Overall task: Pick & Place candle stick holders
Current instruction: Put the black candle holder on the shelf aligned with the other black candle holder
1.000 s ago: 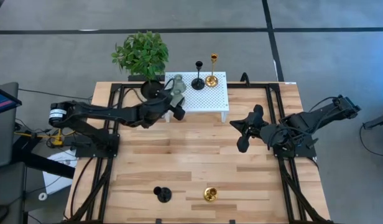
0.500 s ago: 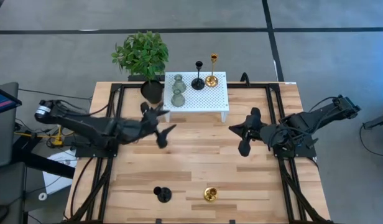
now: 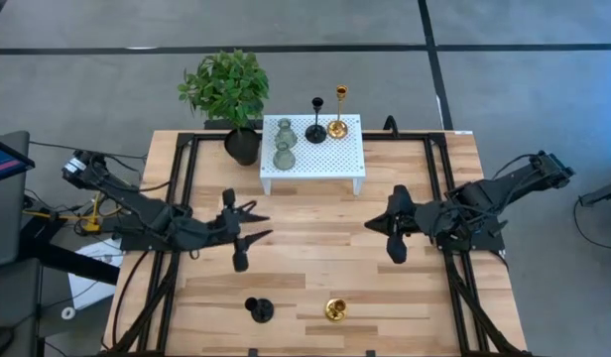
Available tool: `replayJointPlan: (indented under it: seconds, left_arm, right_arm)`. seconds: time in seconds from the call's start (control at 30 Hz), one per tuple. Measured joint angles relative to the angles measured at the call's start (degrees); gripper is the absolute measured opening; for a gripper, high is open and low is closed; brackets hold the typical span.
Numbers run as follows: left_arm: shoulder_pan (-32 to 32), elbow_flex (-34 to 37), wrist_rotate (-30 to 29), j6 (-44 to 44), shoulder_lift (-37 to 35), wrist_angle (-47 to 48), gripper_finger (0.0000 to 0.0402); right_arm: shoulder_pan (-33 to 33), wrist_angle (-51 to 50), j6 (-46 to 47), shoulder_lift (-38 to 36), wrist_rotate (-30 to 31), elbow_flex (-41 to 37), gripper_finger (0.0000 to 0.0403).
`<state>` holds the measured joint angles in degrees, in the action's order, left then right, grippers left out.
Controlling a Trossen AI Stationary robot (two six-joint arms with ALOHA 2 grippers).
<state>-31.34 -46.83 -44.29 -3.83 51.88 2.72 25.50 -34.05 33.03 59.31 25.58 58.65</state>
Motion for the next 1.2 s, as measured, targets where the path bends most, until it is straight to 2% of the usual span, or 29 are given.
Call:
replayJointPlan:
  seconds: [0.13, 0.23, 0.33, 0.4, 0.53, 0.63, 0.83, 1.0, 1.2]
  left_arm:
    - [-4.03, 0.00, -0.05, -1.02, -0.05, 4.14, 0.0101]
    - [-6.96, 0.00, 0.65, -7.63, -0.07, 12.33, 0.0067]
    - [-9.37, 0.00, 6.40, -14.83, -0.03, 20.06, 0.0031]
    - [-10.53, 0.54, 10.46, -17.73, 0.17, 21.38, 0.0010]
    - [-12.64, 3.41, 16.75, -20.36, 0.22, 21.42, 0.0007]
    - [-13.17, 5.30, 21.56, -24.44, 0.22, 19.32, 0.0007]
    - [-13.12, 11.28, 28.59, -25.69, 0.69, 0.07, 0.0006]
    - [-14.71, 14.38, 31.02, -24.97, 2.66, -1.40, 0.0004]
    - [-15.26, 18.29, 31.09, -24.72, 5.62, -3.34, 0.0007]
  right_arm:
    - [1.88, 0.34, 0.98, 0.04, 1.55, 0.00, 0.0000]
    - [3.32, 0.29, 1.95, 0.87, 4.25, 0.00, 0.0000]
    - [4.78, 0.36, 1.99, 1.84, 6.18, 0.04, 0.0000]
    - [5.30, 0.20, 1.99, 3.08, 6.48, 0.04, 0.0000]
    - [5.66, 0.16, 1.98, 5.51, 6.17, 0.02, 0.0000]
    - [5.66, -0.02, 1.97, 7.07, 5.29, 0.02, 0.0000]
    - [6.28, 0.49, 2.34, 7.56, 3.22, 0.00, 0.0000]
    - [7.27, 2.56, 4.50, 7.32, 4.49, 0.00, 0.0000]
    - [7.49, 7.11, 5.08, 7.58, 7.53, 0.00, 0.0000]
